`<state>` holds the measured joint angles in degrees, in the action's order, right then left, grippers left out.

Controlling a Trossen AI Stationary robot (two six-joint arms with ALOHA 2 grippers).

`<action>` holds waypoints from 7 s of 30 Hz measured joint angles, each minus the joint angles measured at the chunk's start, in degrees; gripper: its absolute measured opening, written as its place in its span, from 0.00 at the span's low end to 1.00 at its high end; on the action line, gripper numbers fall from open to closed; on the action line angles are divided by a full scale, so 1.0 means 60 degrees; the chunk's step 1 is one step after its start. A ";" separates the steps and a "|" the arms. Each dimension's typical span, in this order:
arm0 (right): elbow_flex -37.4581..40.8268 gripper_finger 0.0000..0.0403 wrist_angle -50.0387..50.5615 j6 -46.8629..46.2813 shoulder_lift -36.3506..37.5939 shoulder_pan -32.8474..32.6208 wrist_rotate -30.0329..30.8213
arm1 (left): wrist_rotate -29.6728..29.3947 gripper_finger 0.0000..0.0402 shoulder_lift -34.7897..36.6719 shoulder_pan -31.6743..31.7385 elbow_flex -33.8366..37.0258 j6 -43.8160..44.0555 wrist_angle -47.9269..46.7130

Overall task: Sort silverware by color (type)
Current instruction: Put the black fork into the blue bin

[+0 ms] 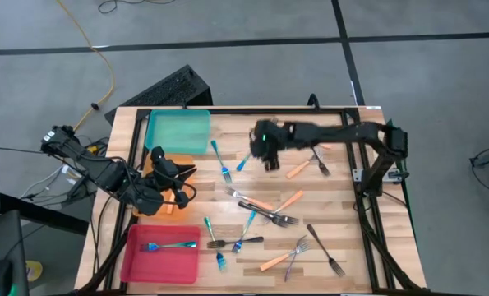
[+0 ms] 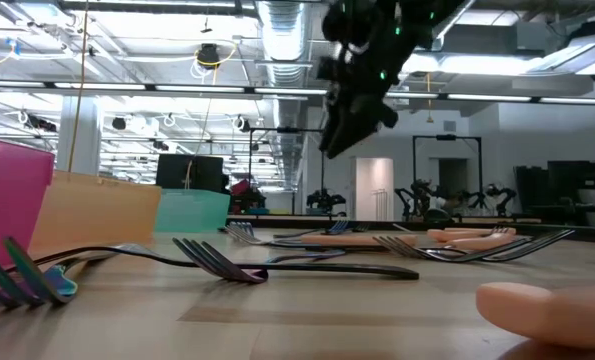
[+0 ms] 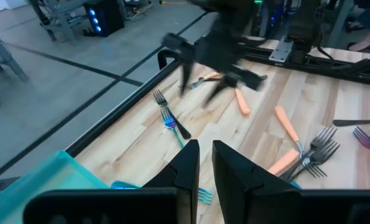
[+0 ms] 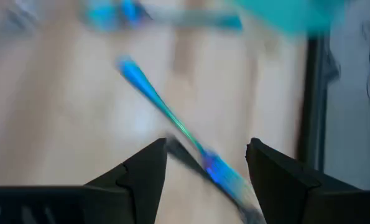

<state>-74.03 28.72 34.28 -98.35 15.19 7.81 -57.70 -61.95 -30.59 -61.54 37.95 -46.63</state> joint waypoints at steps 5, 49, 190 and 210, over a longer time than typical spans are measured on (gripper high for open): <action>0.0017 0.59 0.0112 0.2121 -0.0044 0.1740 -0.0284 | -0.0104 0.08 0.0000 0.0000 -0.0003 -0.0044 0.0006; 0.7275 0.59 0.1416 -1.0003 0.4939 0.2385 0.0452 | -0.0016 0.08 0.0000 0.0000 -0.0010 -0.0042 0.0259; 0.2865 0.07 -1.0823 -0.6203 0.1670 -0.2402 -0.1902 | 0.8989 0.43 -0.1433 0.5249 0.3836 -0.4972 1.4731; 0.2869 0.10 -1.0766 -0.6243 0.1670 -0.2402 -0.2058 | 0.9076 0.01 -0.1508 0.5246 0.3836 -0.5198 1.4781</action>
<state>-56.82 -35.88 -3.18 -88.33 0.78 -4.54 -3.25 -71.00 0.89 -38.52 6.76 42.06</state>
